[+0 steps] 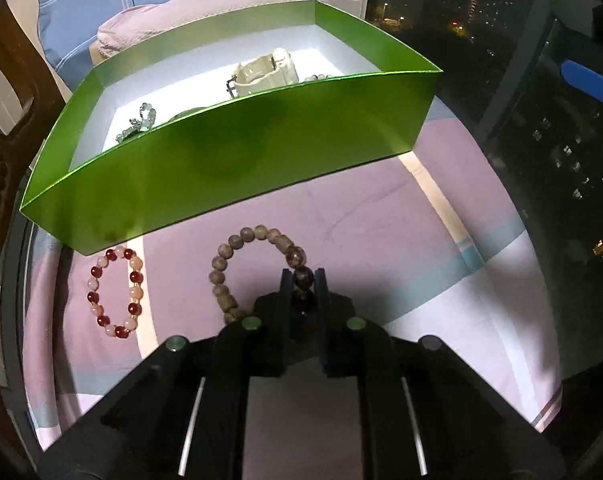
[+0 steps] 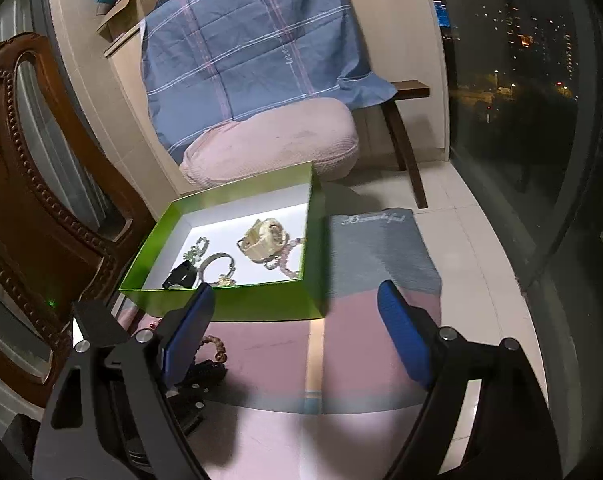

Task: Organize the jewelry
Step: 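Grasp the brown bead bracelet with the left gripper while the right gripper grasps the red-white bead bracelet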

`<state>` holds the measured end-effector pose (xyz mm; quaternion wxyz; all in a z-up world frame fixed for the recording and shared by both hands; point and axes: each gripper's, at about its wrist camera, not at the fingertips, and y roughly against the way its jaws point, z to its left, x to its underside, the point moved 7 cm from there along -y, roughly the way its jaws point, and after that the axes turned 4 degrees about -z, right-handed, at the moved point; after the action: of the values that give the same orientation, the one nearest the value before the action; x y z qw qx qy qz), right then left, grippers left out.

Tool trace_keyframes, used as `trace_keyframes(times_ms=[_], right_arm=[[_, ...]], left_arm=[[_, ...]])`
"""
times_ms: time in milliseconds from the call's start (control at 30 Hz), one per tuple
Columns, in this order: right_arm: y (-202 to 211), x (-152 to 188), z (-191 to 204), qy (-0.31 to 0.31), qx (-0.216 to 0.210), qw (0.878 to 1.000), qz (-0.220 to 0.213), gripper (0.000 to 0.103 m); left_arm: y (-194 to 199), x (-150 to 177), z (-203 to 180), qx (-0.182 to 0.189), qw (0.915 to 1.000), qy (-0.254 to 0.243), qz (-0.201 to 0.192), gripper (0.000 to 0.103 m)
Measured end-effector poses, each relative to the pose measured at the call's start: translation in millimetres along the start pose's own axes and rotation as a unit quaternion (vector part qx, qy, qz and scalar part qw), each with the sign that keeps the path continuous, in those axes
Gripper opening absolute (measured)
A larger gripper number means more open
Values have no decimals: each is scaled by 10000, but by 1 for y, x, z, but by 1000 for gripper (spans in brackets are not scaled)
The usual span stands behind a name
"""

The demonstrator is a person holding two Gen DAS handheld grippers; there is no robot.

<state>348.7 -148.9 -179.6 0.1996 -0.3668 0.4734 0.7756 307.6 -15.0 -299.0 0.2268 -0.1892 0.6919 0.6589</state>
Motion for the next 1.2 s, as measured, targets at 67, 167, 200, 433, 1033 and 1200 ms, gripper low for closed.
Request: trace_keyframes(times_ms=[67,167,200,433,1033,1200], right_arm=[[-4,3,10,118,-36,9999,64,82],[-14,12,29,312,-79,9993,203,82],[-20,18,38,400,-110,9987,280,82],[-83,79,121,1301,-113,9867,971,82],[-147,110,182,1746,244,9753,1328,8],[-89,77,162,1477,-70,9854,842,8]], left_arm=[[10,0,9,-40,9999,107,-95,11],[66,-20,40,-159,9951,578,-780,11],[96,-27,55,-142,9904,798,-1120,11],[215,-37,118,-355,9612,1295,-2408,11],[207,-23,120,-132,9676,1341,-2135,11],[200,-25,119,-70,9682,1380,-2088,11]])
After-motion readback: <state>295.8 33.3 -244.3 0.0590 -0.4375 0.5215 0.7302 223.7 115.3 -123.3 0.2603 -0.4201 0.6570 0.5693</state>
